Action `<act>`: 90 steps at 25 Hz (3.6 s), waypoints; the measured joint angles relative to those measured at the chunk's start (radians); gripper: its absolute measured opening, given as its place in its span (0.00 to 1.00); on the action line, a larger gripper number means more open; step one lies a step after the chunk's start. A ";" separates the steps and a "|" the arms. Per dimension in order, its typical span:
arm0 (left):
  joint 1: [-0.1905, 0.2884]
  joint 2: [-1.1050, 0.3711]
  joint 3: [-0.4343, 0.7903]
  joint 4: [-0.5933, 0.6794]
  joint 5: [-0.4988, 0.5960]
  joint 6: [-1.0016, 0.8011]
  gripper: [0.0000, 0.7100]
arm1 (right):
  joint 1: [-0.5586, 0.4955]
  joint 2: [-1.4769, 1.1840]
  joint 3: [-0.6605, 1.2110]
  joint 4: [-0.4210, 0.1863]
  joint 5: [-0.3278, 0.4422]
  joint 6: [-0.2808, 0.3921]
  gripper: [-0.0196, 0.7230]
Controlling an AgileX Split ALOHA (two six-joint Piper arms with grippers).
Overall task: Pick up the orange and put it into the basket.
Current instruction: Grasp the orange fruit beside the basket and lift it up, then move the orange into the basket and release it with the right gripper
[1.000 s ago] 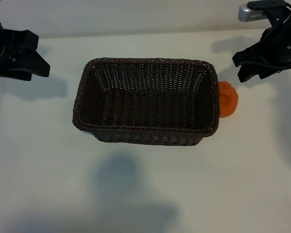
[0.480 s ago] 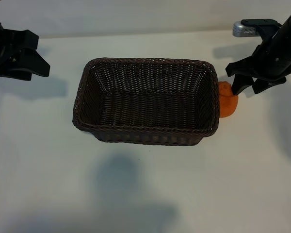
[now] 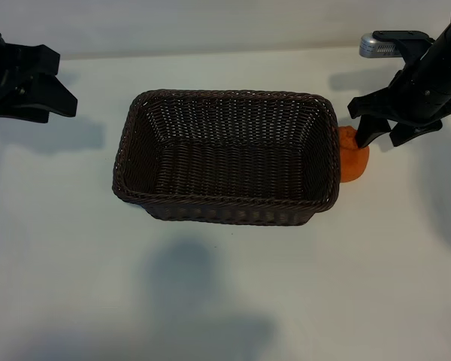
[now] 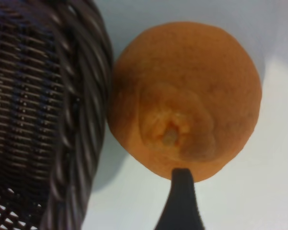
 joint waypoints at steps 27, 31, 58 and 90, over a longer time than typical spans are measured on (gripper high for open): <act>0.000 0.000 0.000 0.000 -0.001 0.003 0.64 | 0.000 0.049 0.000 0.128 -0.044 0.011 0.77; 0.000 0.000 0.000 0.000 -0.001 0.003 0.64 | 0.000 0.049 0.000 0.128 -0.067 0.011 0.73; 0.000 0.000 0.000 0.000 -0.005 0.003 0.64 | 0.000 0.104 -0.030 0.111 -0.049 0.004 0.30; 0.000 0.000 0.000 -0.001 -0.013 0.027 0.64 | 0.000 -0.103 -0.330 -0.109 0.313 0.134 0.12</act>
